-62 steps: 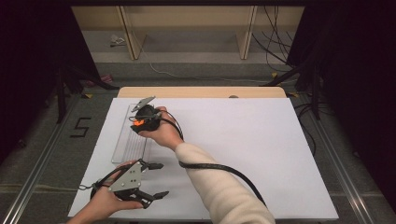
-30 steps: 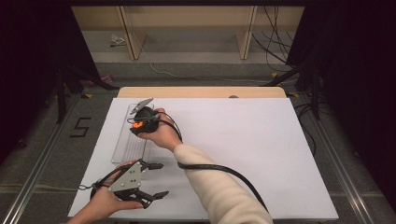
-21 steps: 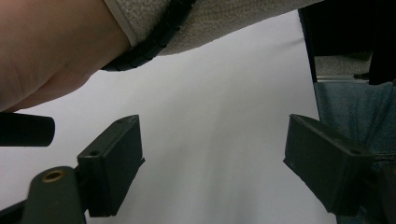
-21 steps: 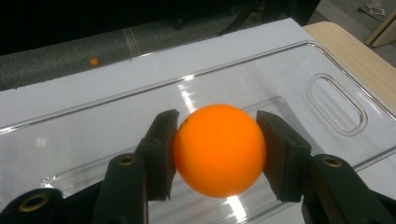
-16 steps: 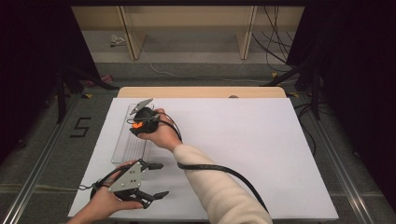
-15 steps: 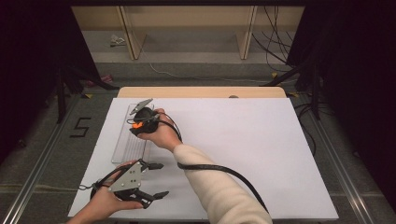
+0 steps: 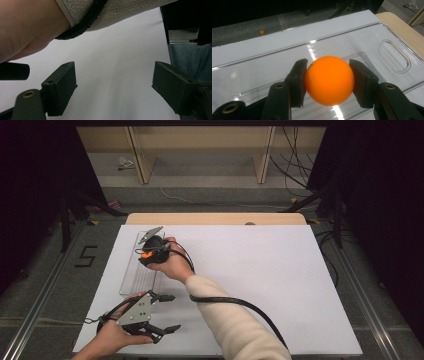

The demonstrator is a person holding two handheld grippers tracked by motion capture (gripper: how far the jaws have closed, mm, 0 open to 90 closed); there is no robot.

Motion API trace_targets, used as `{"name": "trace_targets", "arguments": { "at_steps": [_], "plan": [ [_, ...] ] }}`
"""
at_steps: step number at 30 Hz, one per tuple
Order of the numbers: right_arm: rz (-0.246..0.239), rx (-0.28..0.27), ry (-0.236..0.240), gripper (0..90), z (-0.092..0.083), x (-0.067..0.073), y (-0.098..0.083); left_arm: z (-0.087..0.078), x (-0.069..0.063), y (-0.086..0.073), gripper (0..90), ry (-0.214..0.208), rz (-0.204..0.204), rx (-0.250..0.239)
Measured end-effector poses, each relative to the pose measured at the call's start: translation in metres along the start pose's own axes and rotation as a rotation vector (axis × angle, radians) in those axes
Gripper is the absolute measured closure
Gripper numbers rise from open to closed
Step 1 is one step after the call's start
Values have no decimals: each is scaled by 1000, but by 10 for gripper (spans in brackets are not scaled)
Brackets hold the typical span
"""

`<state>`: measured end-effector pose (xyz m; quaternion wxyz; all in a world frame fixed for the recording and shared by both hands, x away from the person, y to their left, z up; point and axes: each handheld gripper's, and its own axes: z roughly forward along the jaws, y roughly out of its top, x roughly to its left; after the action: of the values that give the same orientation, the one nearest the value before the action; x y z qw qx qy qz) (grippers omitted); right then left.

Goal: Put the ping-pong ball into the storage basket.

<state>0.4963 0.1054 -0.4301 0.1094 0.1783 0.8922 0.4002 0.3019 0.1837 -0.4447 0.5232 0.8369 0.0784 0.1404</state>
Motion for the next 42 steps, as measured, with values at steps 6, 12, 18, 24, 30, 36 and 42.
{"name": "trace_targets", "arguments": {
  "at_steps": [6, 12, 18, 24, 30, 36, 42],
  "plan": [
    [-1, 2, -3, 510, 1, 0, -1, 0, 0, 0, 188, 0, 0, -1],
    [8, -9, 1, 461, -1, 0, 1, 0, 0, 0, 188, 1, 0, -2],
    [23, -40, -1, 347, -8, -1, 3, 0, 0, 0, 188, 1, 0, -3],
    [21, -72, -9, 268, -19, -2, 7, 0, 0, 0, 188, 1, 0, -2],
    [25, -79, -26, 205, -30, -6, 2, 0, 0, 0, 188, 0, 0, 0],
    [58, -99, -54, 164, -44, -14, -8, 0, 0, 0, 188, 1, -1, -1],
    [71, -102, -74, 163, -59, -23, -17, 0, 0, 0, 188, 3, -2, -2]
  ]
}}
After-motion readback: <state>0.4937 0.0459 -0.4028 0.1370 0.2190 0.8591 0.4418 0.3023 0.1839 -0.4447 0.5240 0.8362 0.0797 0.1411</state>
